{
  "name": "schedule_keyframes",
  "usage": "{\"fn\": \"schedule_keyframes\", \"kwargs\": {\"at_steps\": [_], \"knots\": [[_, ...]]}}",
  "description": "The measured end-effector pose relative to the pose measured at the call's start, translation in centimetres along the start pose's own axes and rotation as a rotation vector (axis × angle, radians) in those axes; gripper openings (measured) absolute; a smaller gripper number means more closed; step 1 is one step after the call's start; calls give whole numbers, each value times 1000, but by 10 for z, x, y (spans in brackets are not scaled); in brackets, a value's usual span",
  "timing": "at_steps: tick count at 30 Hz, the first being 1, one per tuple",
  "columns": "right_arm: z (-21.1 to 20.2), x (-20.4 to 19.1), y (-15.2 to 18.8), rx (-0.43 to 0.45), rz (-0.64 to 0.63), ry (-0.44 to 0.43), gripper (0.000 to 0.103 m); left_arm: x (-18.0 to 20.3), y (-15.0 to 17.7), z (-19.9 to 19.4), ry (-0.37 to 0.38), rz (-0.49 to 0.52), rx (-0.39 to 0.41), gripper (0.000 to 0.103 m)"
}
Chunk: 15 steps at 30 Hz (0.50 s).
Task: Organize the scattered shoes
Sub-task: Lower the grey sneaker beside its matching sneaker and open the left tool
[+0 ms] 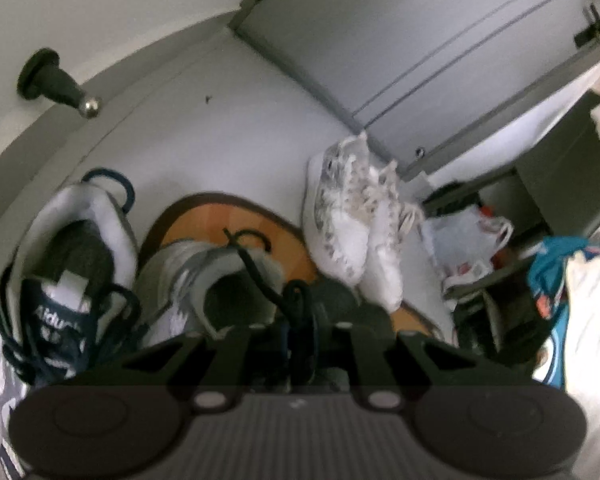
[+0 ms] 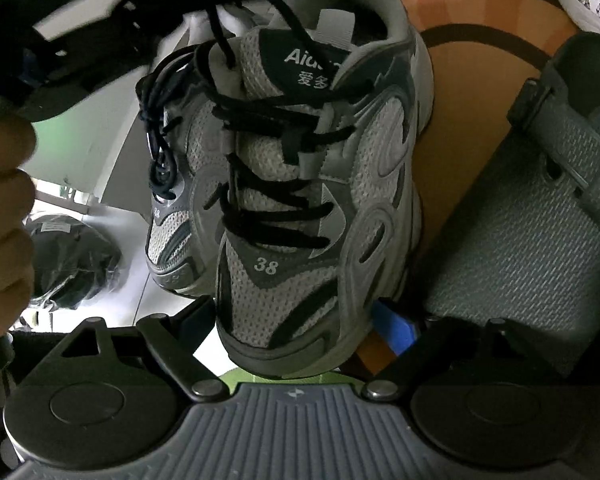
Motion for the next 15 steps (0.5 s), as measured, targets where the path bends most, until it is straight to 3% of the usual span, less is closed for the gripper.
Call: {"fn": "schedule_keyframes", "kwargs": {"at_steps": [4, 9, 10, 15], "knots": [[-20, 4, 3, 29, -8, 5, 90, 2, 6, 4, -35, 24, -44, 18], [-49, 9, 7, 72, -21, 18, 90, 13, 4, -4, -68, 61, -64, 50], [-55, 10, 7, 80, -23, 20, 90, 14, 4, -7, -87, 65, -65, 64], [-85, 19, 9, 123, -33, 35, 90, 19, 5, -19, -90, 61, -74, 74]]}}
Point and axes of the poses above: each gripper's, at about its wrist camera, not at the fingertips, and z roughly the way its jaws point, x to its right, y to its underside, the point moved 6 cm from there along z, roughly the way its jaws point, and after that the axes turned 3 degrees about z, right-handed, at the moved point
